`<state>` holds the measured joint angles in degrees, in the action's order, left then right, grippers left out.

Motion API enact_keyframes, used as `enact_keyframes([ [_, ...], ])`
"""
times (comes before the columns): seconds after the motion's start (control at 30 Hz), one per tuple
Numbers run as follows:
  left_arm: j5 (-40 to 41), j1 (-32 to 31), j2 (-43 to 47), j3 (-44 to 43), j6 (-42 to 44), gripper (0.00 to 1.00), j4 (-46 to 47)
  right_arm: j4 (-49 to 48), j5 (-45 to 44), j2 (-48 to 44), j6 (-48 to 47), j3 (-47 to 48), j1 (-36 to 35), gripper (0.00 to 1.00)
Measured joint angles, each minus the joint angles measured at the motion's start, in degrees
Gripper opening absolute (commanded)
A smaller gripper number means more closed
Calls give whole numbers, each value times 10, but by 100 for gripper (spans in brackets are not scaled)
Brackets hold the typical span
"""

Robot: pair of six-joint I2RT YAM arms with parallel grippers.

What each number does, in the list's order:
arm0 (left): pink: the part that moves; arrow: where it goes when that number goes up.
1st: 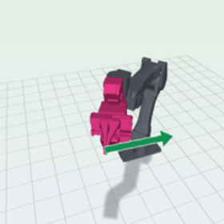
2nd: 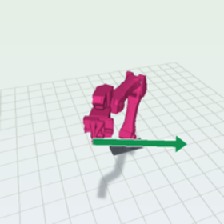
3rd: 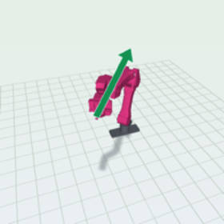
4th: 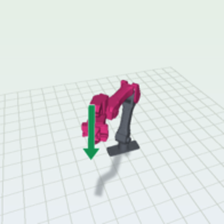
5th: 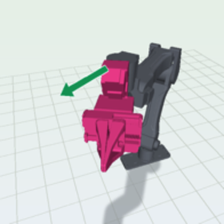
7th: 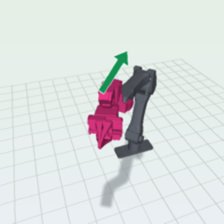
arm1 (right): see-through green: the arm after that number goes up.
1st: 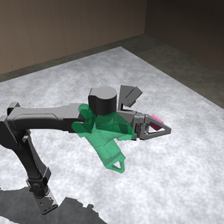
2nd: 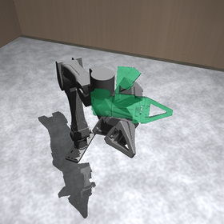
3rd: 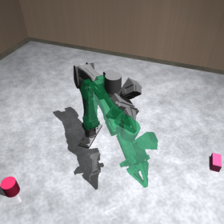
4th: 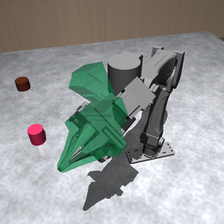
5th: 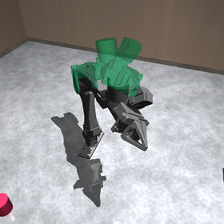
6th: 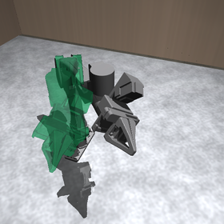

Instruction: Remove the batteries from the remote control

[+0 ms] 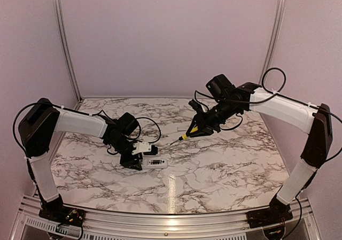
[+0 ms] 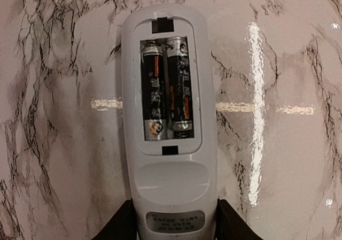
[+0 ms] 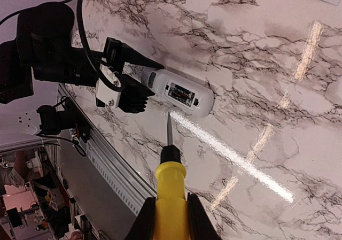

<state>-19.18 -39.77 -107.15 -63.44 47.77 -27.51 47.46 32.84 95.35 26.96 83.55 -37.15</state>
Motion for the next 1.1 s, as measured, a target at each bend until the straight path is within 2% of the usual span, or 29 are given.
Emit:
enact_keyframes([
  [0.1, 0, 0, -1, -1, 0, 34, -2, 2, 0, 0, 0, 1, 0, 0],
  [0.37, -3, -1, -1, -5, -28, 28, -5, 7, -10, 0, -5, 3, 0, 0],
  [0.63, -9, -11, 26, -1, -70, 0, -4, 13, -18, 0, -14, 3, 0, 0],
  [0.93, -17, -16, 91, 8, -134, 0, 7, 19, -22, 0, -24, 12, 0, 0],
  [1.1, 12, -16, 116, 14, -192, 0, 24, 19, -23, 0, -30, 12, 0, 0],
])
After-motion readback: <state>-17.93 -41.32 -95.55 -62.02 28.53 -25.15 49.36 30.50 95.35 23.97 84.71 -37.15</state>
